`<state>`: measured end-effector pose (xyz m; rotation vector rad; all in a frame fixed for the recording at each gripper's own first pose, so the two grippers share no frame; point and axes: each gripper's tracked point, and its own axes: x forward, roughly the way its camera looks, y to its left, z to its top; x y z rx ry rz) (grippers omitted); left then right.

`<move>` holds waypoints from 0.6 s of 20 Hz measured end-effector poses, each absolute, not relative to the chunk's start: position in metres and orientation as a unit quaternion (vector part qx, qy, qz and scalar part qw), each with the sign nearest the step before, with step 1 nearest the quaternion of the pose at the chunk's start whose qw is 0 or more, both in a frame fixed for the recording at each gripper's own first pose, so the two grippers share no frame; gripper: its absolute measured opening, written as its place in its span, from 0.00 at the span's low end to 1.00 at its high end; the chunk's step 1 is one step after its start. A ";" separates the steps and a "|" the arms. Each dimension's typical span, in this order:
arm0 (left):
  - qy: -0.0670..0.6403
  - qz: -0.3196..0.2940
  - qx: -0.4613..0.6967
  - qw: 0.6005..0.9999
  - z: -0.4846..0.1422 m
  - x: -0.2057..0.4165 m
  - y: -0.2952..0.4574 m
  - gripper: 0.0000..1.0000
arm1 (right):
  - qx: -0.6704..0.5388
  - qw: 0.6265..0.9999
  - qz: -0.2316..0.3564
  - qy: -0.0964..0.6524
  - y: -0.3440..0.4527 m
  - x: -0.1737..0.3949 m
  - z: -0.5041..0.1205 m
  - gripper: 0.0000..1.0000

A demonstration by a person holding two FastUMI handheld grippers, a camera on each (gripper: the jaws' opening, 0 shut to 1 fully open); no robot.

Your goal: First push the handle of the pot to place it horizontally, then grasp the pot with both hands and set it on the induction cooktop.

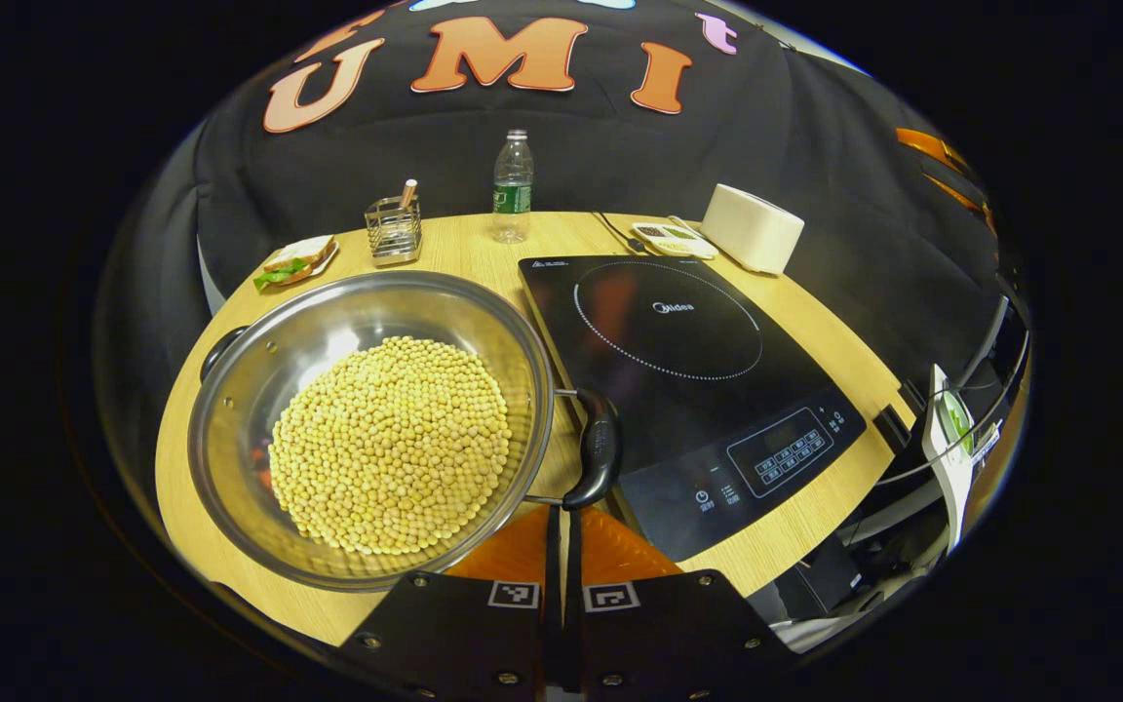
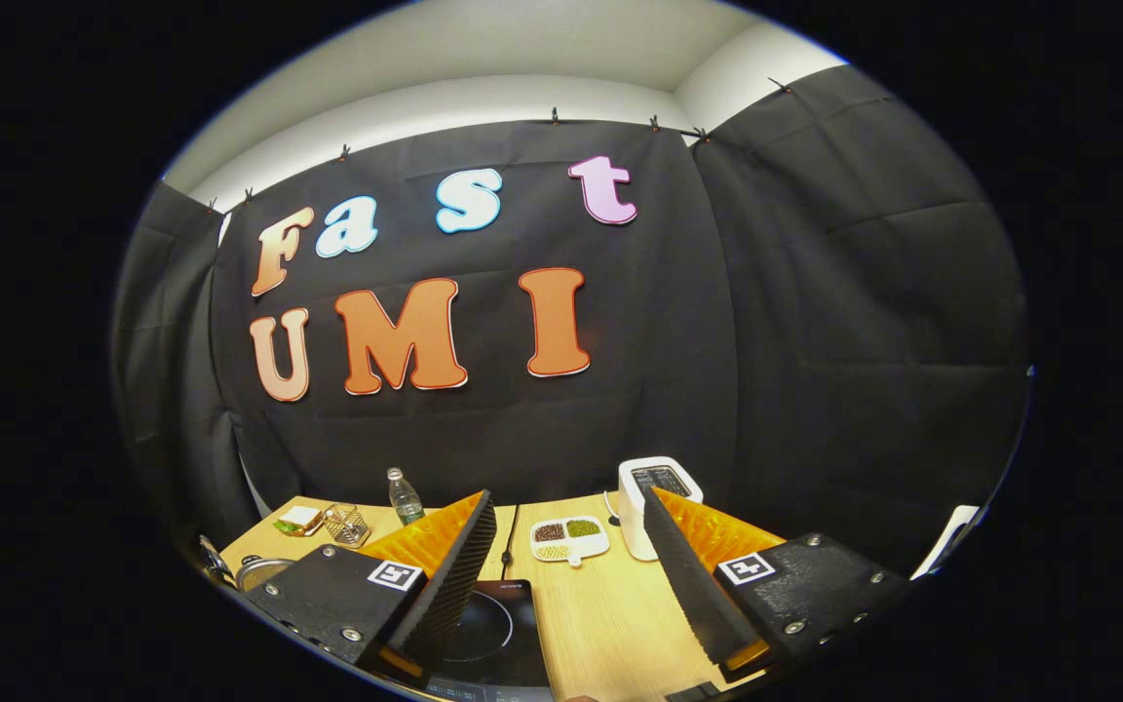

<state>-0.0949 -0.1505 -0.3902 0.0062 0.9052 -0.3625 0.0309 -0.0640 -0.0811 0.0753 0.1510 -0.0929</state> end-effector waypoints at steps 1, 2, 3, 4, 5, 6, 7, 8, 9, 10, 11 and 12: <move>0.434 -0.175 0.003 0.884 -0.390 -0.094 -0.153 0.02 | 0.038 0.995 -0.048 0.075 -0.067 0.031 -0.080 0.94; 0.434 -0.175 0.004 0.884 -0.390 -0.092 -0.155 0.02 | 0.039 0.995 -0.050 0.075 -0.069 0.031 -0.081 0.95; 0.434 -0.175 0.004 0.884 -0.389 -0.089 -0.157 0.02 | 0.039 0.995 -0.052 0.074 -0.072 0.030 -0.081 0.95; 0.433 -0.176 0.005 0.884 -0.389 -0.084 -0.159 0.02 | 0.039 0.995 -0.054 0.073 -0.074 0.030 -0.079 0.95; 0.432 -0.176 0.007 0.884 -0.389 -0.082 -0.162 0.02 | 0.038 0.995 -0.056 0.073 -0.076 0.031 -0.079 0.95; 0.431 -0.177 0.010 0.885 -0.389 -0.079 -0.164 0.02 | 0.037 0.995 -0.058 0.073 -0.078 0.030 -0.079 0.95; 0.430 -0.177 0.013 0.885 -0.390 -0.076 -0.165 0.02 | 0.035 0.995 -0.060 0.072 -0.081 0.029 -0.078 0.95; 0.430 -0.176 0.015 0.886 -0.389 -0.073 -0.167 0.02 | 0.035 0.995 -0.062 0.072 -0.083 0.029 -0.078 0.95; 0.429 -0.176 0.017 0.886 -0.390 -0.071 -0.168 0.02 | 0.035 0.995 -0.064 0.071 -0.085 0.029 -0.078 0.95; 0.428 -0.175 0.017 0.886 -0.390 -0.067 -0.169 0.02 | 0.035 0.995 -0.065 0.071 -0.086 0.028 -0.077 0.95; 0.429 -0.175 0.017 0.886 -0.390 -0.066 -0.171 0.02 | 0.035 0.995 -0.067 0.070 -0.088 0.028 -0.077 0.95; 0.429 -0.175 0.015 0.886 -0.391 -0.063 -0.172 0.02 | 0.035 0.995 -0.068 0.070 -0.090 0.028 -0.076 0.95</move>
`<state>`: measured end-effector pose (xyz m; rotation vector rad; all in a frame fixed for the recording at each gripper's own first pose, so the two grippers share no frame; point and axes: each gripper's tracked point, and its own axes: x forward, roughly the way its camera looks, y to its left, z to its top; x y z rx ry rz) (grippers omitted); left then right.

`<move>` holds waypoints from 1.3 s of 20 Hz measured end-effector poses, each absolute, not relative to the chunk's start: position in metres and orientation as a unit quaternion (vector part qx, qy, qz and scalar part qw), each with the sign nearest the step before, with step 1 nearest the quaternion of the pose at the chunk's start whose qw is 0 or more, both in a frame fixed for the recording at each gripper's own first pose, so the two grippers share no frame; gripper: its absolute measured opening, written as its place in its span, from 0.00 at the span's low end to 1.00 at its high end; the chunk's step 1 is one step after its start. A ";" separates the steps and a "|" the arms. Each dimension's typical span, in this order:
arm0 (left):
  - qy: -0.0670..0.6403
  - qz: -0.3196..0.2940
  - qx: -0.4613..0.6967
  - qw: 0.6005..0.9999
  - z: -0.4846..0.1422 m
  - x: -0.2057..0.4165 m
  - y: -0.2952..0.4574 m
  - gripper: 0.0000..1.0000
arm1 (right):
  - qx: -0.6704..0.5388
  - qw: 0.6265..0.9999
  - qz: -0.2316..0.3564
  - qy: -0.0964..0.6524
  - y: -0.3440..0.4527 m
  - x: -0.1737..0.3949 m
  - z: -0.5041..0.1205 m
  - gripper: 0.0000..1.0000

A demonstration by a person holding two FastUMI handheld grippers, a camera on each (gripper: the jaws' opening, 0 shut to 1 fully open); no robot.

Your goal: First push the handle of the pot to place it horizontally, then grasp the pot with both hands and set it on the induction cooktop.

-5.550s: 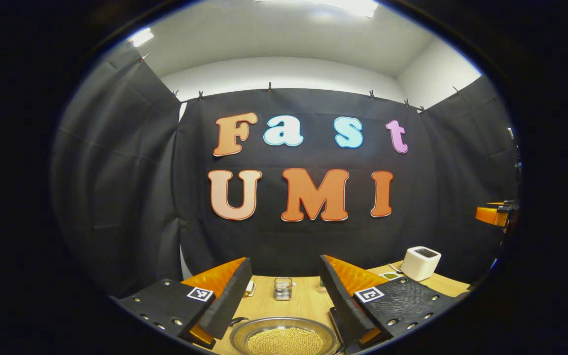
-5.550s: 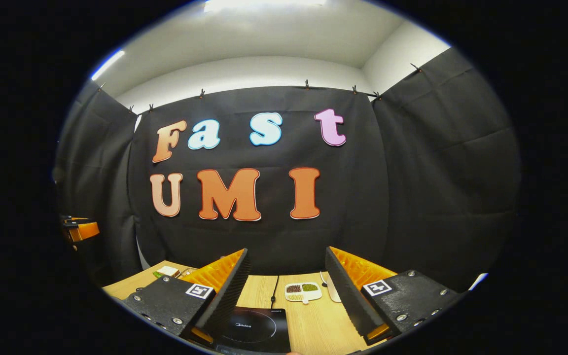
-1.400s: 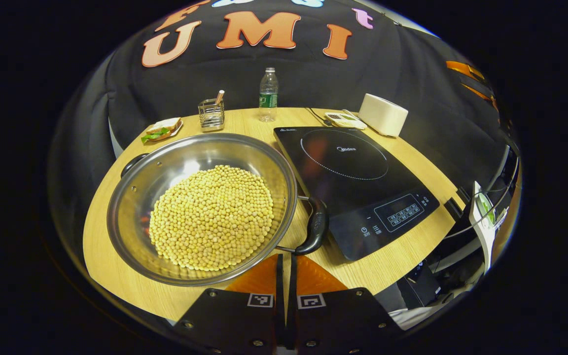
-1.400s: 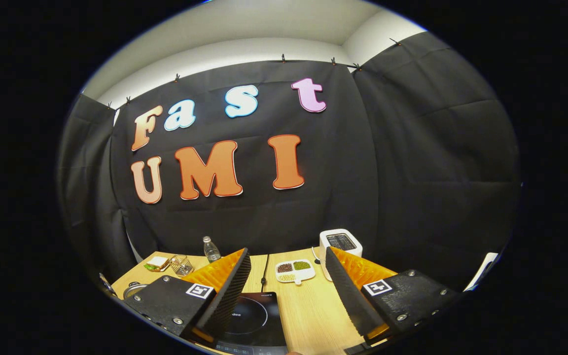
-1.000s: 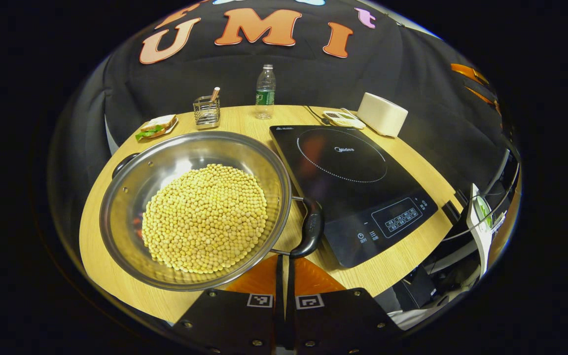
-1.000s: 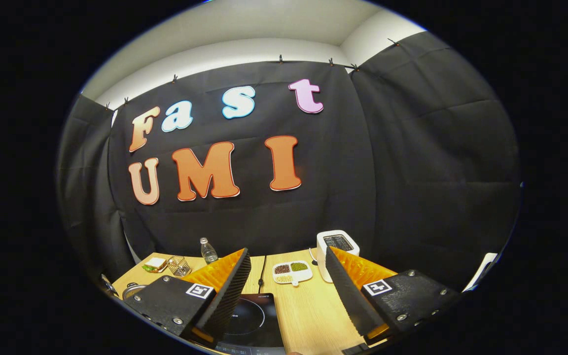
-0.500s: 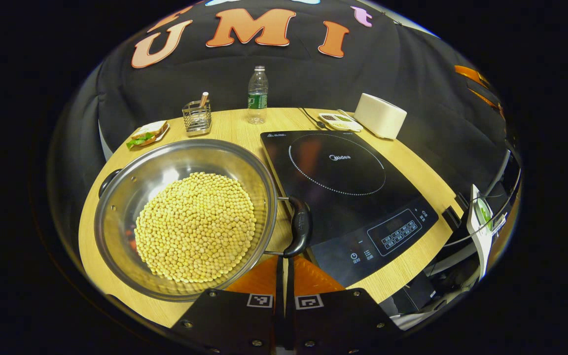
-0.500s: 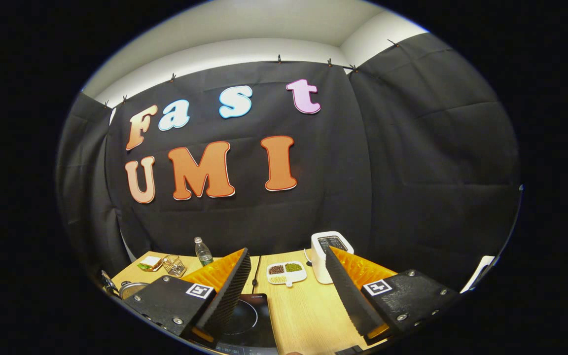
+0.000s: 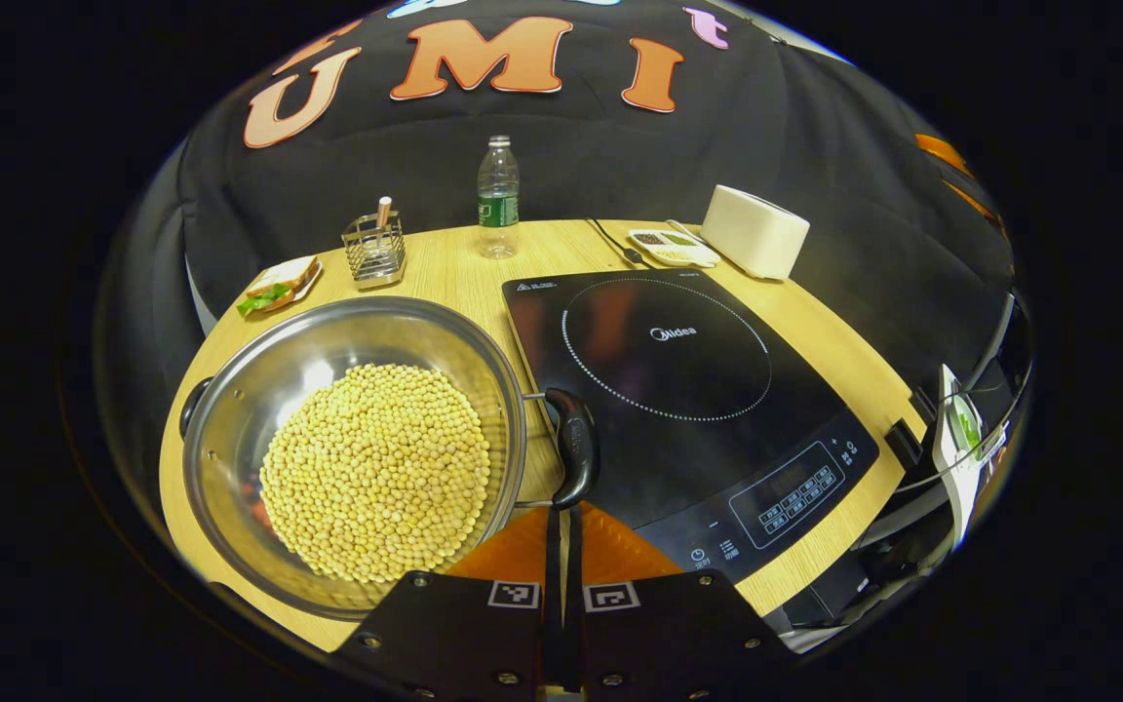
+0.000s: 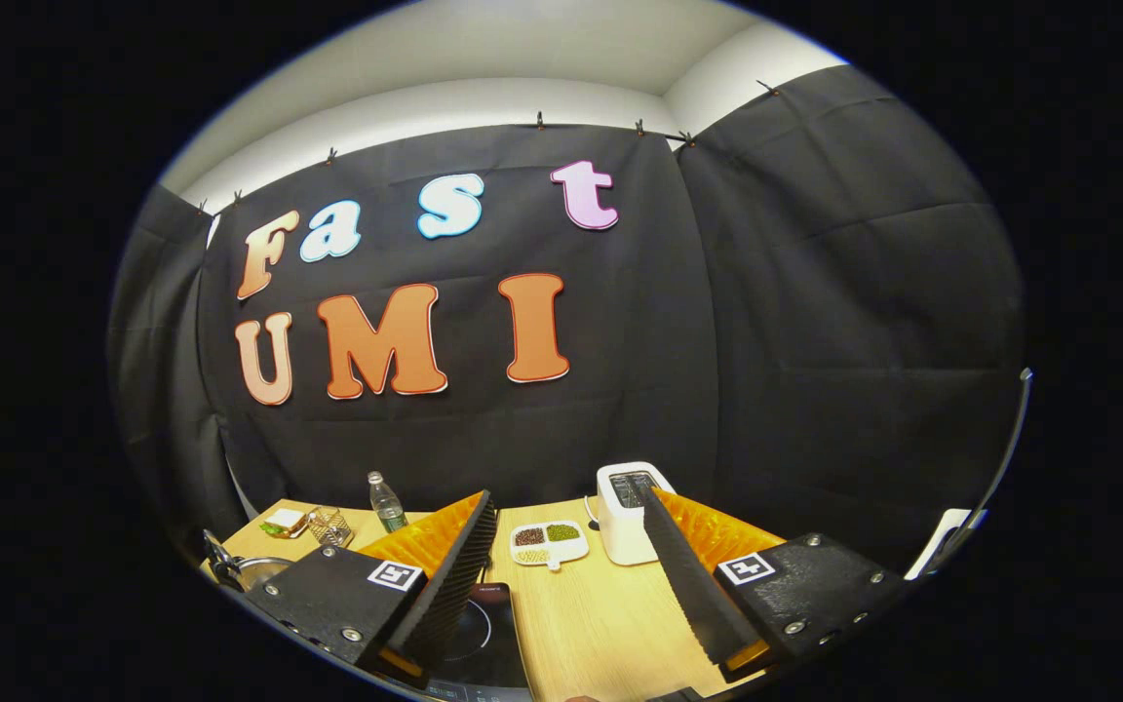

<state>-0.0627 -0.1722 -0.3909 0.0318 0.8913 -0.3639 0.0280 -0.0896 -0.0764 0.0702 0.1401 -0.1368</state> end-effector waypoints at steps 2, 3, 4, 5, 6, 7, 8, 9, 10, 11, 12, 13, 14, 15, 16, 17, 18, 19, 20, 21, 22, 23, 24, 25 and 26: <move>0.428 -0.175 0.013 0.887 -0.391 -0.058 -0.175 0.02 | 0.035 0.994 -0.071 0.069 -0.092 0.027 -0.076 0.95; 0.428 -0.175 0.012 0.887 -0.392 -0.056 -0.175 0.02 | 0.034 0.994 -0.072 0.070 -0.093 0.027 -0.076 0.94; 0.427 -0.175 0.012 0.887 -0.392 -0.055 -0.176 0.02 | 0.033 0.994 -0.073 0.070 -0.094 0.027 -0.077 0.91; 0.427 -0.175 0.012 0.887 -0.392 -0.053 -0.176 0.02 | 0.031 0.994 -0.075 0.071 -0.095 0.027 -0.078 0.95; 0.426 -0.174 0.011 0.888 -0.392 -0.050 -0.177 0.02 | 0.031 0.994 -0.076 0.071 -0.096 0.027 -0.078 0.95; 0.426 -0.174 0.011 0.888 -0.392 -0.049 -0.177 0.02 | 0.031 0.994 -0.076 0.071 -0.096 0.026 -0.078 0.95; 0.425 -0.173 0.011 0.888 -0.392 -0.047 -0.177 0.02 | 0.031 0.994 -0.076 0.072 -0.096 0.026 -0.077 0.95; 0.424 -0.172 0.012 0.889 -0.393 -0.045 -0.178 0.02 | 0.030 0.994 -0.076 0.072 -0.097 0.027 -0.079 0.95; 0.423 -0.171 0.013 0.890 -0.392 -0.042 -0.178 0.01 | 0.030 0.994 -0.077 0.072 -0.097 0.027 -0.079 0.95; 0.421 -0.170 0.015 0.891 -0.393 -0.041 -0.178 0.01 | 0.030 0.994 -0.077 0.072 -0.098 0.026 -0.079 0.95; 0.420 -0.169 0.016 0.891 -0.393 -0.039 -0.178 0.01 | 0.030 0.994 -0.078 0.072 -0.097 0.027 -0.079 0.95; 0.419 -0.168 0.016 0.892 -0.393 -0.038 -0.179 0.01 | 0.030 0.994 -0.078 0.072 -0.098 0.027 -0.079 0.95; 0.418 -0.167 0.016 0.893 -0.393 -0.036 -0.178 0.01 | 0.029 0.994 -0.079 0.072 -0.099 0.027 -0.080 0.95; 0.418 -0.166 0.016 0.893 -0.393 -0.034 -0.178 0.01 | 0.029 0.994 -0.079 0.073 -0.098 0.027 -0.080 0.95; 0.417 -0.166 0.015 0.893 -0.394 -0.032 -0.179 0.01 | 0.028 0.994 -0.080 0.073 -0.099 0.027 -0.080 0.95; 0.417 -0.164 0.014 0.894 -0.394 -0.030 -0.178 0.01 | 0.027 0.994 -0.080 0.074 -0.099 0.027 -0.081 0.95; 0.417 -0.162 0.012 0.894 -0.393 -0.027 -0.178 0.01 | 0.027 0.994 -0.081 0.074 -0.099 0.028 -0.081 0.95; 0.415 -0.162 0.010 0.895 -0.393 -0.026 -0.179 0.01 | 0.028 0.993 -0.082 0.075 -0.100 0.028 -0.083 0.95; 0.415 -0.162 0.007 0.895 -0.394 -0.023 -0.180 0.01 | 0.028 0.993 -0.082 0.076 -0.099 0.028 -0.083 0.95; 0.415 -0.162 0.005 0.895 -0.394 -0.022 -0.180 0.01 | 0.028 0.993 -0.082 0.077 -0.099 0.028 -0.084 0.95; 0.414 -0.163 0.005 0.896 -0.395 -0.019 -0.181 0.02 | 0.027 0.993 -0.083 0.077 -0.100 0.029 -0.084 0.95; 0.413 -0.163 0.004 0.896 -0.395 -0.017 -0.182 0.01 | 0.026 0.993 -0.084 0.078 -0.100 0.029 -0.084 0.95; 0.413 -0.165 0.004 0.896 -0.395 -0.015 -0.183 0.02 | 0.024 0.993 -0.085 0.079 -0.100 0.029 -0.085 0.95; 0.413 -0.166 0.004 0.896 -0.395 -0.014 -0.183 0.02 | 0.023 0.993 -0.087 0.079 -0.101 0.028 -0.086 0.95; 0.412 -0.167 0.003 0.896 -0.396 -0.012 -0.184 0.02 | 0.021 0.993 -0.088 0.079 -0.101 0.028 -0.086 0.95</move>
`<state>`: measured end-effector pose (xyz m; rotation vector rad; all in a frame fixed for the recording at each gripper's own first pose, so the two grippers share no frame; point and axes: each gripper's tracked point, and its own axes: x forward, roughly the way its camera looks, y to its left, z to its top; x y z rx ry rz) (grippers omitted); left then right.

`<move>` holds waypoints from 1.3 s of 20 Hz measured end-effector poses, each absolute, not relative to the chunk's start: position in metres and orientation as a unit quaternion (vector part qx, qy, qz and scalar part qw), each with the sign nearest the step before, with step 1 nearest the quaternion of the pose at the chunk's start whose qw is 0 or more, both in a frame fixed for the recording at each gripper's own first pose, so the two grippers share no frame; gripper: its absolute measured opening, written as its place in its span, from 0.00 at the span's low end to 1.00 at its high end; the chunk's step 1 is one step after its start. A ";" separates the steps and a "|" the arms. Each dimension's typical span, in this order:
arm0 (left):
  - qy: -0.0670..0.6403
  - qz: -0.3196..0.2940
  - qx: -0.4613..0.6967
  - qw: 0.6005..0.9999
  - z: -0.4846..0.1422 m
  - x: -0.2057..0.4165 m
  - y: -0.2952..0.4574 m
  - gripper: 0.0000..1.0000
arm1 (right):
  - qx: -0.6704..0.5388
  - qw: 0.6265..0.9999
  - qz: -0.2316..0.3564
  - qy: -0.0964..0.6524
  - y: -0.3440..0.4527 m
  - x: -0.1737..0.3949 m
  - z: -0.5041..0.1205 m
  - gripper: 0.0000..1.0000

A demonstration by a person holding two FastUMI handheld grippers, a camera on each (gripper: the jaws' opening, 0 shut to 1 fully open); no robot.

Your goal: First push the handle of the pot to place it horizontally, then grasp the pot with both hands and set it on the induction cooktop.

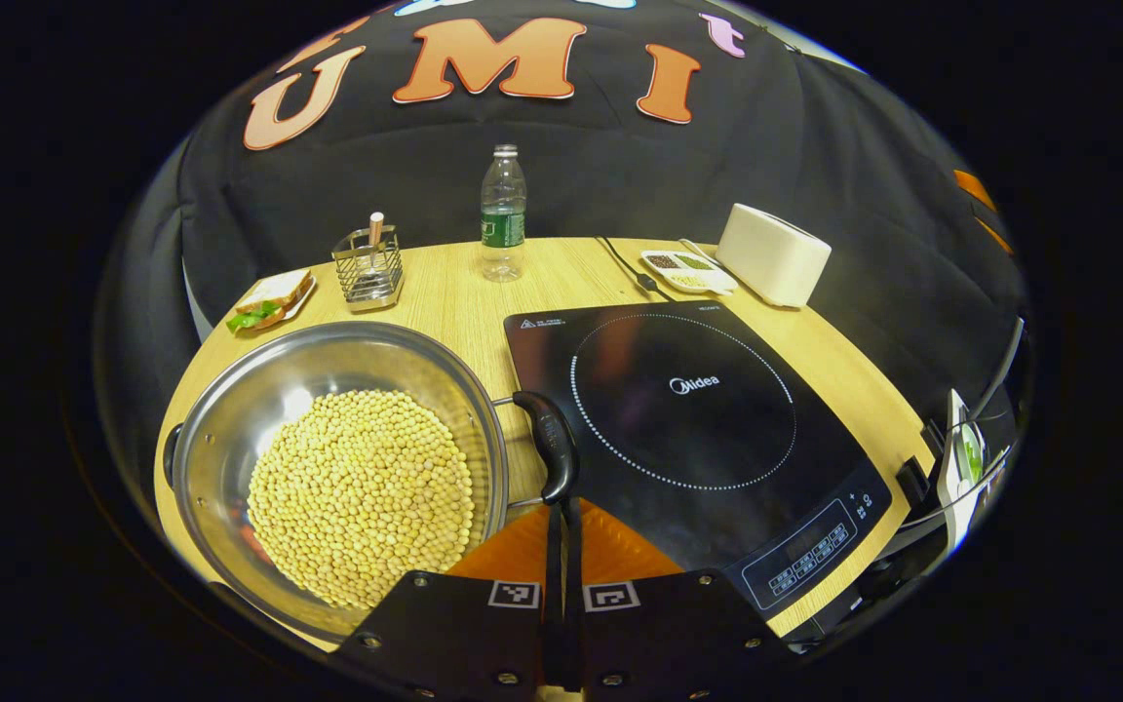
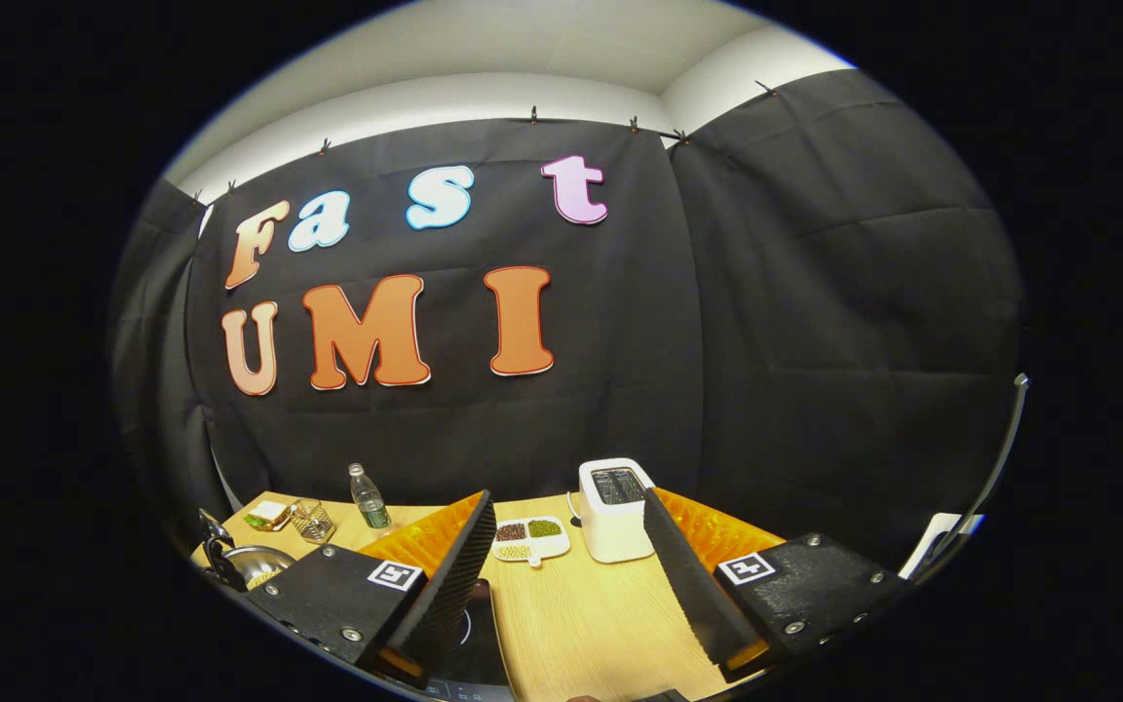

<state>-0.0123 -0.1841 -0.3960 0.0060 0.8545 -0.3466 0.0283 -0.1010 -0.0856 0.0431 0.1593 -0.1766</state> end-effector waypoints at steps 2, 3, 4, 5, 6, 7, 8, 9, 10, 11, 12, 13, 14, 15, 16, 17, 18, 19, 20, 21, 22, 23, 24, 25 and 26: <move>0.411 -0.170 0.002 0.896 -0.396 -0.009 -0.185 0.02 | 0.021 0.992 -0.091 0.080 -0.101 0.029 -0.086 0.95; 0.411 -0.171 0.002 0.895 -0.396 -0.009 -0.185 0.02 | 0.021 0.992 -0.092 0.081 -0.100 0.029 -0.086 0.95; 0.412 -0.172 0.001 0.895 -0.396 -0.009 -0.186 0.02 | 0.021 0.992 -0.093 0.082 -0.100 0.028 -0.086 0.95; 0.411 -0.172 0.001 0.895 -0.394 -0.010 -0.185 0.02 | 0.022 0.992 -0.093 0.083 -0.098 0.028 -0.086 0.95; 0.409 -0.176 -0.001 0.895 -0.392 -0.011 -0.185 0.02 | 0.022 0.992 -0.093 0.083 -0.096 0.027 -0.085 0.95; 0.403 -0.179 -0.003 0.898 -0.386 -0.011 -0.184 0.02 | 0.021 0.992 -0.093 0.082 -0.094 0.026 -0.084 0.95; 0.393 -0.179 -0.001 0.902 -0.378 -0.009 -0.181 0.02 | 0.021 0.992 -0.092 0.082 -0.090 0.026 -0.084 0.95; 0.382 -0.178 0.001 0.907 -0.369 -0.009 -0.177 0.02 | 0.020 0.992 -0.090 0.082 -0.085 0.026 -0.083 0.95; 0.370 -0.177 0.000 0.912 -0.359 -0.008 -0.173 0.02 | 0.019 0.993 -0.088 0.081 -0.080 0.026 -0.082 0.94; 0.359 -0.177 -0.004 0.916 -0.349 -0.008 -0.168 0.02 | 0.018 0.993 -0.086 0.081 -0.074 0.025 -0.081 0.94; 0.349 -0.175 -0.011 0.921 -0.338 -0.008 -0.162 0.02 | 0.017 0.993 -0.083 0.081 -0.067 0.025 -0.079 0.95; 0.339 -0.173 -0.017 0.925 -0.328 -0.008 -0.155 0.02 | 0.015 0.994 -0.079 0.080 -0.061 0.025 -0.079 0.95; 0.329 -0.168 -0.022 0.929 -0.317 -0.008 -0.145 0.02 | 0.015 0.994 -0.076 0.079 -0.054 0.025 -0.078 0.95; 0.318 -0.162 -0.025 0.934 -0.307 -0.005 -0.133 0.02 | 0.016 0.994 -0.072 0.077 -0.046 0.024 -0.076 0.95; 0.308 -0.153 -0.025 0.939 -0.299 -0.003 -0.120 0.02 | 0.016 0.995 -0.069 0.075 -0.038 0.024 -0.075 0.95; 0.297 -0.142 -0.024 0.944 -0.291 -0.001 -0.106 0.02 | 0.016 0.995 -0.066 0.073 -0.030 0.024 -0.076 0.94; 0.287 -0.131 -0.024 0.949 -0.283 0.001 -0.092 0.02 | 0.016 0.995 -0.063 0.072 -0.020 0.024 -0.077 0.95; 0.278 -0.121 -0.027 0.953 -0.277 0.001 -0.079 0.02 | 0.015 0.996 -0.057 0.073 -0.009 0.024 -0.079 0.95; 0.267 -0.112 -0.032 0.957 -0.270 0.002 -0.066 0.02 | 0.014 0.996 -0.052 0.075 0.002 0.024 -0.083 0.95; 0.260 -0.104 -0.037 0.959 -0.266 0.002 -0.052 0.02 | 0.013 0.996 -0.045 0.075 0.014 0.024 -0.085 0.95; 0.257 -0.095 -0.039 0.961 -0.266 0.000 -0.038 0.02 | 0.016 0.996 -0.041 0.074 0.025 0.025 -0.088 0.95; 0.254 -0.086 -0.038 0.963 -0.265 -0.002 -0.025 0.02 | 0.017 0.996 -0.036 0.075 0.036 0.026 -0.092 0.95; 0.251 -0.075 -0.036 0.964 -0.264 -0.003 -0.010 0.02 | 0.020 0.996 -0.031 0.077 0.048 0.026 -0.098 0.95; 0.246 -0.060 -0.030 0.967 -0.264 -0.002 0.007 0.02 | 0.022 0.996 -0.025 0.081 0.060 0.027 -0.106 0.95; 0.242 -0.046 -0.025 0.969 -0.262 -0.004 0.023 0.01 | 0.023 0.996 -0.021 0.086 0.072 0.028 -0.114 0.95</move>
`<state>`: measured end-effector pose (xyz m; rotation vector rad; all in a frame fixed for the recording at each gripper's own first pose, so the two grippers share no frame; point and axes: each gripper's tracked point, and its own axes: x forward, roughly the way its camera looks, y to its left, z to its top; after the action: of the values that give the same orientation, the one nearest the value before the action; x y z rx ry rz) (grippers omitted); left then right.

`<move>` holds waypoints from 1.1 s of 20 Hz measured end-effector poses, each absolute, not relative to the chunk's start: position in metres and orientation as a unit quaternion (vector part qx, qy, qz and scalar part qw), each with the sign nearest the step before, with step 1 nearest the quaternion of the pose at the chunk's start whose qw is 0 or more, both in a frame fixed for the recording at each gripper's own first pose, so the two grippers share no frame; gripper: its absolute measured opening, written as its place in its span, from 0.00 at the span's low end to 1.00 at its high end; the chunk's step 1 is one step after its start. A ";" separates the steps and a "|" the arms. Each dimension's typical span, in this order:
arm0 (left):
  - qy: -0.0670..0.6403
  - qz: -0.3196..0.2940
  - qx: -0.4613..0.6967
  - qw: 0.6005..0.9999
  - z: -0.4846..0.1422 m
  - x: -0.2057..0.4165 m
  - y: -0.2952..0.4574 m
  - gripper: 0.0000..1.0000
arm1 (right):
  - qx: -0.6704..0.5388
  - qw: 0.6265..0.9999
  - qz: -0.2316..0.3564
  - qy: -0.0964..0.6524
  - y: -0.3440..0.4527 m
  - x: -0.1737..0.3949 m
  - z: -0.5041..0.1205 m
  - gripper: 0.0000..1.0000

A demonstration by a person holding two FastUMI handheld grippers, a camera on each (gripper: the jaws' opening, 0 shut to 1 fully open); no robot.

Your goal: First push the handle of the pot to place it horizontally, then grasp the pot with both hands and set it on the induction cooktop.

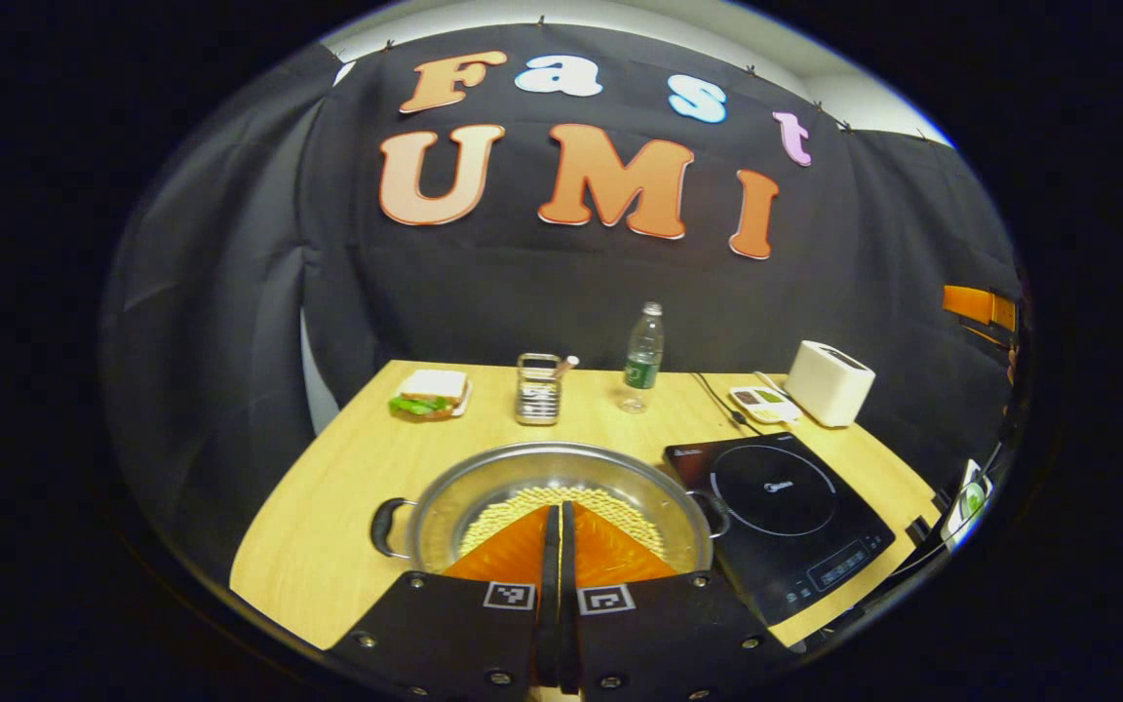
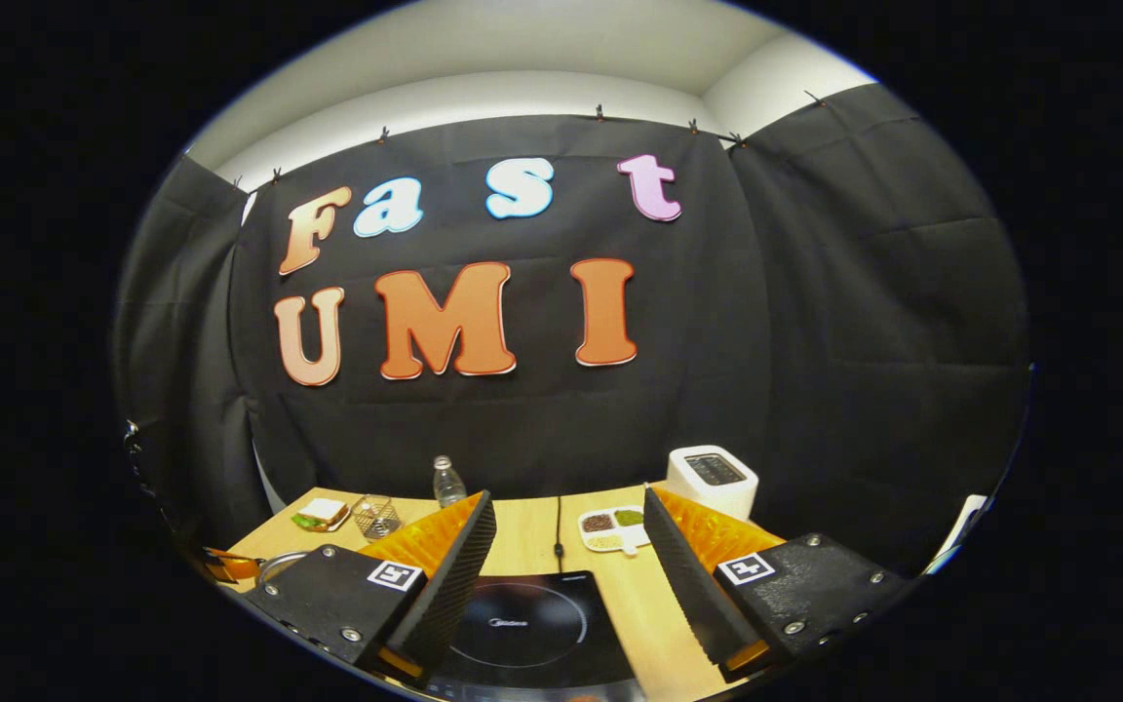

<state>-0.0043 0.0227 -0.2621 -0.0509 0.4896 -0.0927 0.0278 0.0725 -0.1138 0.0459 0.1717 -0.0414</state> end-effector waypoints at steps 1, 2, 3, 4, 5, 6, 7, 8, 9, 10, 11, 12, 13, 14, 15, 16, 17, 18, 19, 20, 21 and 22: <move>0.239 -0.032 -0.022 0.970 -0.261 -0.006 0.038 0.01 | 0.021 0.996 -0.017 0.090 0.085 0.028 -0.122 0.95; 0.233 -0.023 -0.022 0.972 -0.260 -0.007 0.048 0.07 | 0.020 0.995 -0.014 0.094 0.096 0.028 -0.129 0.95; 0.225 -0.018 -0.020 0.974 -0.259 -0.008 0.057 0.22 | 0.019 0.995 -0.010 0.099 0.108 0.028 -0.138 0.95; 0.219 -0.011 -0.014 0.976 -0.260 -0.009 0.069 0.36 | 0.019 0.994 -0.001 0.106 0.124 0.029 -0.147 0.95; 0.212 -0.006 -0.012 0.977 -0.259 -0.009 0.078 0.44 | 0.019 0.993 0.006 0.114 0.139 0.029 -0.157 0.95; 0.208 -0.001 -0.012 0.978 -0.261 -0.008 0.086 0.48 | 0.018 0.992 0.012 0.122 0.150 0.030 -0.167 0.95; 0.207 0.002 -0.013 0.978 -0.263 -0.009 0.094 0.54 | 0.017 0.991 0.018 0.129 0.164 0.031 -0.177 0.95; 0.208 0.003 -0.016 0.978 -0.267 -0.008 0.099 0.70 | 0.017 0.990 0.026 0.137 0.177 0.032 -0.188 0.95; 0.212 0.000 -0.020 0.977 -0.273 -0.008 0.102 0.87 | 0.016 0.988 0.035 0.148 0.190 0.033 -0.199 0.95; 0.219 -0.004 -0.023 0.975 -0.283 -0.006 0.103 0.92 | 0.016 0.986 0.042 0.159 0.202 0.033 -0.212 0.95; 0.229 -0.006 -0.028 0.973 -0.292 -0.004 0.107 0.92 | 0.016 0.984 0.048 0.172 0.214 0.033 -0.225 0.95; 0.241 -0.006 -0.033 0.970 -0.305 -0.001 0.111 0.92 | 0.014 0.981 0.053 0.185 0.225 0.034 -0.239 0.95; 0.251 -0.006 -0.038 0.967 -0.314 0.002 0.114 0.92 | 0.011 0.979 0.056 0.198 0.234 0.037 -0.252 0.95; 0.259 -0.004 -0.043 0.965 -0.322 0.005 0.118 0.92 | 0.005 0.976 0.058 0.210 0.242 0.037 -0.266 0.95; 0.266 -0.001 -0.047 0.963 -0.328 0.008 0.124 0.92 | -0.002 0.973 0.058 0.223 0.250 0.040 -0.279 0.95; 0.274 0.001 -0.048 0.961 -0.336 0.010 0.127 0.92 | -0.007 0.970 0.057 0.237 0.254 0.042 -0.293 0.95; 0.277 0.000 -0.049 0.960 -0.341 0.014 0.130 0.92 | -0.010 0.966 0.059 0.250 0.260 0.043 -0.305 0.95; 0.278 -0.001 -0.049 0.959 -0.345 0.018 0.131 0.93 | -0.014 0.963 0.059 0.263 0.266 0.044 -0.318 0.95; 0.281 -0.003 -0.048 0.959 -0.348 0.021 0.133 0.93 | -0.020 0.960 0.057 0.274 0.270 0.044 -0.328 0.96; 0.284 -0.005 -0.048 0.957 -0.354 0.025 0.134 0.93 | -0.028 0.958 0.054 0.282 0.271 0.046 -0.337 0.96; 0.288 -0.007 -0.047 0.956 -0.360 0.028 0.135 0.93 | -0.037 0.955 0.050 0.289 0.272 0.047 -0.345 0.96; 0.292 -0.006 -0.047 0.955 -0.365 0.031 0.137 0.93 | -0.044 0.952 0.046 0.298 0.272 0.048 -0.353 0.96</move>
<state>0.0306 0.1373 -0.3648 -0.0951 0.5932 -0.0130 0.0484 0.2724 -0.3526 -0.0887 0.6066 0.0931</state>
